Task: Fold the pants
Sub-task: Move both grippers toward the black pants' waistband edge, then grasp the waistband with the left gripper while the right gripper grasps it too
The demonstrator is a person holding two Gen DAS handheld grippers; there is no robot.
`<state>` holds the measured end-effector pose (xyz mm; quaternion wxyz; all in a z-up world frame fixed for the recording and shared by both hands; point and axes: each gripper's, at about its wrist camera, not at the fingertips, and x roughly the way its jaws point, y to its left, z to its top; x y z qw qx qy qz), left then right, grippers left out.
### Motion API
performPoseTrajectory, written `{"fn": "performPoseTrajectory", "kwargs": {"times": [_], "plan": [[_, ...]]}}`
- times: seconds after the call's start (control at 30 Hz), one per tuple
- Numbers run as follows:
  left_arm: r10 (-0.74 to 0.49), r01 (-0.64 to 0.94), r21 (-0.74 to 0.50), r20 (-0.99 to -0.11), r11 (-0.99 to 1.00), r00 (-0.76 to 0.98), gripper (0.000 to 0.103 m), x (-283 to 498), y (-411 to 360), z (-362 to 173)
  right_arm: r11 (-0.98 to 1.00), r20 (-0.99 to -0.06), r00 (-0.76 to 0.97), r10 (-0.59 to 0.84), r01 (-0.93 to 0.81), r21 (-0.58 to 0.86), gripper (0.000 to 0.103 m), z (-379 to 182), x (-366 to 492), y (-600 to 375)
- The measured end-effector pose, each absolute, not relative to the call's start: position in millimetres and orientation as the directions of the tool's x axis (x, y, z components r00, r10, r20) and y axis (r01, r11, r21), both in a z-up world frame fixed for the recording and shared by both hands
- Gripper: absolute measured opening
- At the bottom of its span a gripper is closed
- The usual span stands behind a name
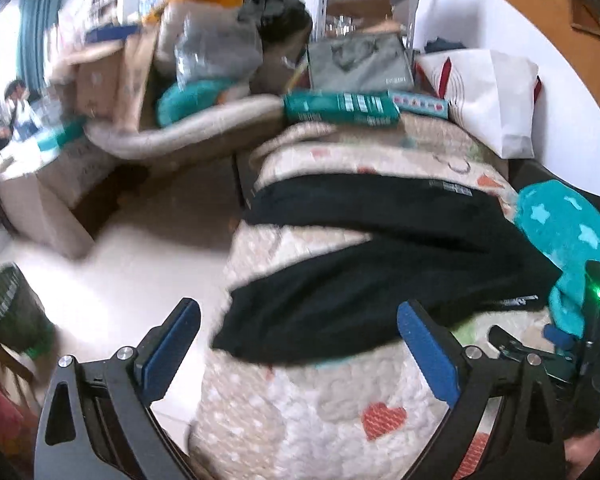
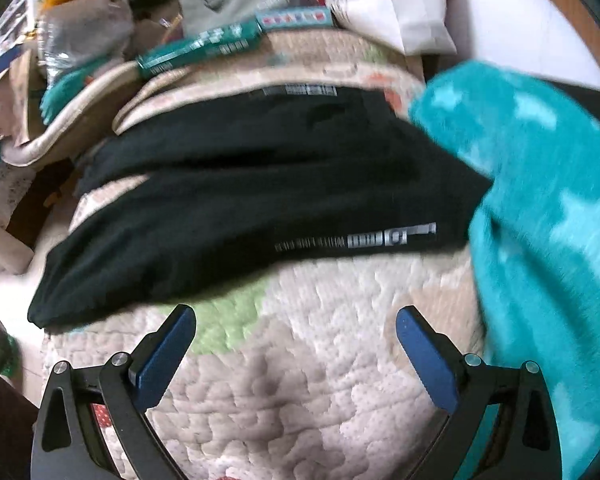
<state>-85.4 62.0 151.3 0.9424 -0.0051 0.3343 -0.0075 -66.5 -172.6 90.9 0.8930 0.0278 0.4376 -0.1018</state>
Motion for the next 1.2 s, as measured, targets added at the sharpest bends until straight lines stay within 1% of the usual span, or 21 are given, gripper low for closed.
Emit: {"fn": "performPoseTrajectory", "kwargs": {"times": [0.13, 0.2, 0.27, 0.33, 0.43, 0.57, 0.8, 1.0, 1.2], "plan": [[0.022, -0.006, 0.032, -0.553, 0.999, 0.833, 0.099, -86.6, 62.7, 177.3, 0.982, -0.754, 0.643, -0.130, 0.188, -0.009, 0.102, 114.8, -60.5, -169.6], [0.030, -0.003, 0.054, -0.513, 0.999, 0.858, 0.099, -83.2, 61.6, 190.1, 0.984, -0.724, 0.681, -0.111, 0.178, 0.017, 0.102, 131.4, -58.7, -171.5], [0.049, 0.000, 0.096, -0.501, 0.995, 0.864, 0.099, -72.4, 59.5, 200.3, 0.989, -0.714, 0.695, -0.078, 0.142, 0.030, 0.102, 144.1, -54.0, -173.5], [0.051, 0.010, 0.116, -0.515, 0.993, 0.855, 0.099, -58.3, 58.0, 207.2, 0.994, -0.715, 0.698, -0.052, 0.103, 0.029, 0.102, 154.7, -44.9, -172.2], [0.006, 0.042, 0.074, -0.549, 0.996, 0.835, 0.099, -38.2, 60.1, 212.3, 0.997, -0.705, 0.708, -0.038, 0.072, 0.018, 0.102, 170.2, -28.4, -176.2], [-0.011, 0.046, 0.046, -0.572, 0.998, 0.820, 0.099, -17.2, 64.4, 211.3, 0.998, -0.690, 0.722, -0.058, 0.066, -0.014, 0.102, 190.1, -3.8, -187.8], [0.005, 0.032, 0.049, -0.609, 0.998, 0.793, 0.099, 21.8, 66.4, 201.7, 0.994, -0.660, 0.743, -0.108, 0.097, -0.053, 0.102, 213.9, 42.5, -215.6], [0.012, 0.012, 0.033, -0.646, 0.999, 0.763, 0.099, 52.5, 73.6, 187.8, 0.990, -0.658, 0.741, -0.136, 0.128, -0.061, 0.102, 216.0, 72.5, -237.4], [0.013, -0.004, 0.015, -0.674, 1.000, 0.738, 0.099, 71.4, 81.3, 172.7, 0.990, -0.686, 0.716, -0.132, 0.124, -0.061, 0.102, 195.7, 87.7, -239.2]]}}
